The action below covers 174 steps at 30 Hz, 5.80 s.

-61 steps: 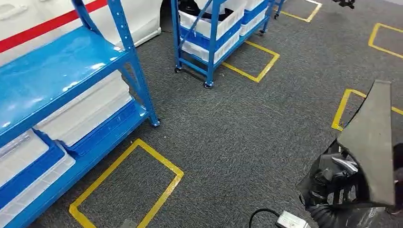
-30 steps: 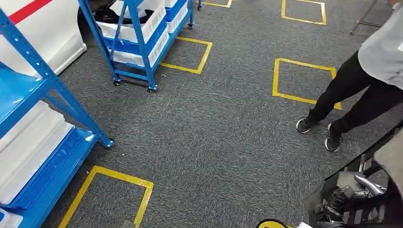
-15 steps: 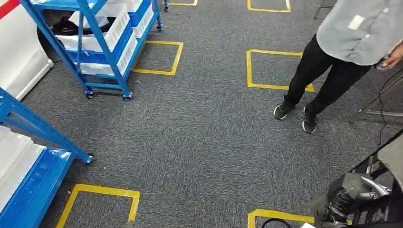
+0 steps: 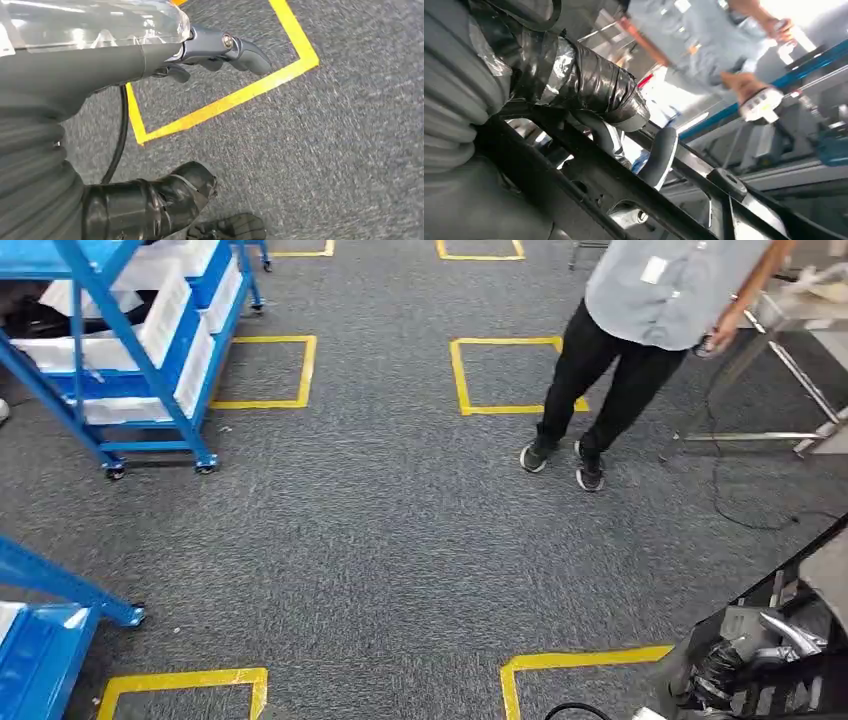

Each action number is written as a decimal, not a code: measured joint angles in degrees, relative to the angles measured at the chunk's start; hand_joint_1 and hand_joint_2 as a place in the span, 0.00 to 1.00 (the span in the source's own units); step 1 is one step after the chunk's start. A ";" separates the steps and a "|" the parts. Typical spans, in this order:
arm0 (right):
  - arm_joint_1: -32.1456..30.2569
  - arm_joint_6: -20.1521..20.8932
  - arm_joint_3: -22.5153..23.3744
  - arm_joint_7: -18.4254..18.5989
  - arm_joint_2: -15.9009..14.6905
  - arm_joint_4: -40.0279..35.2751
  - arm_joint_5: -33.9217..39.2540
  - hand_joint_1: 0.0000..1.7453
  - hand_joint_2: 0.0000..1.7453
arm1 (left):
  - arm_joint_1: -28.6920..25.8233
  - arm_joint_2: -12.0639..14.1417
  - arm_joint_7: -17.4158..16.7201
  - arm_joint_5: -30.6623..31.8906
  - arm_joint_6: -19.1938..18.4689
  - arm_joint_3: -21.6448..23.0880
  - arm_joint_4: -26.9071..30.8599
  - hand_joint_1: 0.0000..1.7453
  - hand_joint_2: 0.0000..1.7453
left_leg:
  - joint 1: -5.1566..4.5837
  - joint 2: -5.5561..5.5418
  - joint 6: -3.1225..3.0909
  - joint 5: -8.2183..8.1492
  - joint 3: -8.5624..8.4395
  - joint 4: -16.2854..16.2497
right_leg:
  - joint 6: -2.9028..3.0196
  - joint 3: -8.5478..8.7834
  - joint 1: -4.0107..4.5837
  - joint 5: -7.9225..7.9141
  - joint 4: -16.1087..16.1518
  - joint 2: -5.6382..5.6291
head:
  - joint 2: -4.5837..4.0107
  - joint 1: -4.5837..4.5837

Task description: Take the parts from the cabinet and place them on the table.

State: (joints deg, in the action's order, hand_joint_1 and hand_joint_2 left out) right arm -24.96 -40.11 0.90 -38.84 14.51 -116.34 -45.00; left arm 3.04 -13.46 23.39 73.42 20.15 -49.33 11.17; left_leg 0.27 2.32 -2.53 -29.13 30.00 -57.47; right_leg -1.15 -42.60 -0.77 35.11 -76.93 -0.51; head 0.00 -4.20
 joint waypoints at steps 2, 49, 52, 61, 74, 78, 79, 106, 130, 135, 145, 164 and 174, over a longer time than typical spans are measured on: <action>0.00 0.00 0.07 -0.02 0.00 0.00 0.18 1.00 1.00 | 0.11 -0.02 0.06 0.04 -0.02 -0.07 0.00 0.00 1.00 | -0.14 1.36 0.03 -0.20 -0.16 -0.01 | 0.19 2.67 0.04 -3.17 4.57 0.32 | 0.00 0.00; -1.01 -0.02 0.98 -0.07 0.20 -0.57 0.18 1.00 1.00 | 0.08 -0.57 1.07 0.20 -0.02 -0.68 0.00 0.00 1.00 | 0.76 -2.85 3.02 -0.90 3.21 -6.99 | 2.40 10.60 0.05 -7.45 18.58 -4.30 | 0.00 0.02; -1.01 0.02 0.98 -0.11 0.20 -0.59 0.13 1.00 1.00 | 0.16 -0.57 1.14 0.22 -0.09 -0.68 0.00 0.00 1.00 | 0.89 -6.34 2.38 -0.59 1.28 -2.22 | 1.22 9.53 0.15 -6.85 17.20 -6.07 | 0.00 0.00; -1.19 0.00 0.98 -0.07 0.20 -0.55 0.15 1.00 1.00 | -0.08 -0.55 1.18 0.20 -0.11 -0.76 0.00 0.00 1.00 | 0.66 -0.03 0.32 -0.26 1.06 -1.38 | -0.67 0.30 -0.03 0.75 -0.44 0.19 | 0.00 -0.20; -1.03 0.00 0.98 0.15 0.24 -0.55 -0.48 1.00 1.00 | 0.30 -0.83 2.05 0.17 -0.28 -0.79 0.00 0.00 1.00 | 0.36 -1.67 2.53 -7.49 3.63 -11.04 | 2.80 10.01 0.47 -8.03 19.21 0.41 | 0.00 -0.04; -1.08 0.00 0.98 0.33 0.24 -0.33 -0.52 1.00 1.00 | -0.06 -0.66 2.12 0.18 -0.39 -0.81 0.00 0.00 1.00 | 0.50 -1.83 2.89 -5.86 7.05 -15.51 | 2.73 10.12 0.37 -7.79 18.74 -3.06 | 0.00 -0.04; -1.08 0.00 0.98 0.35 0.24 -0.24 -0.52 1.00 1.00 | 0.01 -0.61 2.16 0.18 -0.42 -0.79 0.00 0.00 1.00 | 0.59 -2.16 2.87 -2.72 5.06 -10.63 | 2.43 10.20 0.24 -7.57 18.42 -4.01 | -0.02 -0.04; -0.31 0.00 0.98 0.94 0.07 0.41 -1.03 1.00 1.00 | 0.15 -0.52 3.39 0.09 -1.92 -0.87 0.00 0.00 1.00 | 0.48 -1.68 2.37 -9.00 5.25 -14.75 | 2.92 10.06 0.51 -8.44 19.49 0.13 | -0.02 -0.15; 0.75 0.02 -3.87 6.73 -6.95 3.10 -1.86 1.00 1.00 | 0.04 -0.09 5.44 0.35 -4.94 -0.90 -0.02 0.00 1.00 | 0.73 -1.46 1.48 -0.91 1.28 -2.04 | 1.06 9.01 1.07 -6.97 17.03 0.77 | 0.00 -0.24; 0.90 0.00 -3.89 5.99 -6.91 3.10 -1.79 1.00 1.00 | 0.23 -0.09 5.46 0.37 -4.96 -0.87 -0.02 0.00 1.00 | 0.51 -1.74 2.50 -4.91 4.17 -9.21 | 2.69 11.23 0.39 -7.30 19.49 0.53 | 0.00 -0.18; 0.87 0.00 -3.89 5.09 -6.88 3.15 -1.24 1.00 1.00 | -0.09 0.22 5.49 0.37 -4.94 -0.87 -0.02 0.00 1.00 | -0.09 -2.09 1.10 1.69 3.60 -1.99 | 1.78 13.54 1.00 -4.11 18.87 -0.56 | -0.02 -0.22; 0.48 -0.02 -3.82 4.90 -6.69 2.86 -0.74 1.00 1.00 | 0.05 0.20 5.60 0.42 -4.83 -0.90 -0.02 0.00 1.00 | 1.12 -1.82 3.15 -4.07 -2.52 -1.79 | 1.71 9.51 -0.38 -7.69 18.20 0.46 | -0.02 -0.15; 0.57 0.00 -3.80 5.01 -6.64 2.91 -0.61 1.00 1.00 | -0.43 0.39 4.48 0.44 -1.44 -0.90 -0.02 0.00 1.00 | 0.22 -2.86 0.82 1.87 3.92 -2.56 | 2.35 12.49 1.31 -4.63 17.78 -0.91 | 0.00 -0.15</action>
State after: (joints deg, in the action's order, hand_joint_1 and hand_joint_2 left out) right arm -24.39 -40.11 -2.91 -33.83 7.87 -113.44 -45.62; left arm 2.62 -13.07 27.87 73.85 18.71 -50.23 11.15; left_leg 0.50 -0.54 -1.71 -27.26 33.92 -60.02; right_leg 1.19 -30.10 0.55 30.49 -59.15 -1.42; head 0.00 -4.35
